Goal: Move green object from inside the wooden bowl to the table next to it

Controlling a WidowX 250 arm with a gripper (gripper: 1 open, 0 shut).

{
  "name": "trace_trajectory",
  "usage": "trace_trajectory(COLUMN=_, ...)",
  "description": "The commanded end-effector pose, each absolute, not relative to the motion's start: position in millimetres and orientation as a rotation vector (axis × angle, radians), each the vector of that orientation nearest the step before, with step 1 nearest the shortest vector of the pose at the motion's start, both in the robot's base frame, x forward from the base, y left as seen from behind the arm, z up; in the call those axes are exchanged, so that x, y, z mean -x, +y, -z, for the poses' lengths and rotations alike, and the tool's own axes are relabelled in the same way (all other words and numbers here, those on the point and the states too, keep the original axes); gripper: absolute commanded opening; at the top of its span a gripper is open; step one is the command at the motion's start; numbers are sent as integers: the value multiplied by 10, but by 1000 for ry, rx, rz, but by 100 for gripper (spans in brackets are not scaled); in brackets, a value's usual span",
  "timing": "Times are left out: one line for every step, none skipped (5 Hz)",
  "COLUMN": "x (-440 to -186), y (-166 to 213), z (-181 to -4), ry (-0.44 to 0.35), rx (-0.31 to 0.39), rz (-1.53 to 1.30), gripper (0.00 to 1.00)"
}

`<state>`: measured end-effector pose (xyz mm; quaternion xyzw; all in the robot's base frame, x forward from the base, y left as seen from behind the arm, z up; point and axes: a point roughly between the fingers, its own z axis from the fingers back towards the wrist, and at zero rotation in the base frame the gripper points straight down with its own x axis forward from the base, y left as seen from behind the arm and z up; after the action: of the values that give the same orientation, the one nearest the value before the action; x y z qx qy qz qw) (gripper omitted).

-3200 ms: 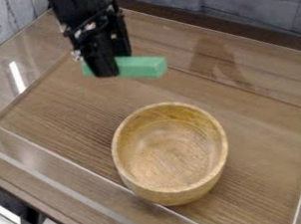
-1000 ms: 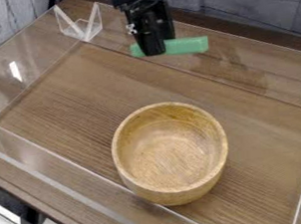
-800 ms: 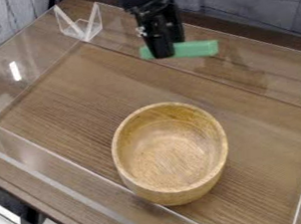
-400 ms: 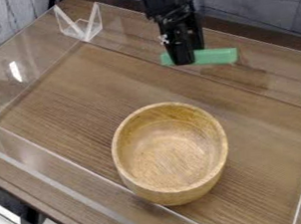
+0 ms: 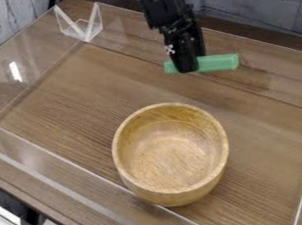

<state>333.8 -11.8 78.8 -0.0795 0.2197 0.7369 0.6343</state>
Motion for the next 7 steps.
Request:
trace_trajectory(x=-3368, y=-130, z=-874, ry=463, rx=227, rz=-1719, gripper=0)
trace_trajectory(x=-3346, y=-55, z=-931, ry=453, rx=248, rz=-1795, gripper=0)
trace_trajectory(x=-3318, y=132, z=-1016, ry=438, rx=280, rz=-1900, gripper=0)
trace_trajectory(x=-3381, y=280, z=-1062, ry=424, rx=302, rz=-1985, gripper=0)
trace_trajectory(x=-3462, y=330, z=-1077, ry=407, rx=313, rz=-2045, gripper=0)
trace_trajectory(x=-3484, y=306, z=-1002, ry=395, rx=309, rz=-2047, gripper=0)
trace_trajectory(x=-3504, y=266, z=-928, ry=386, rx=305, rz=-2042, gripper=0)
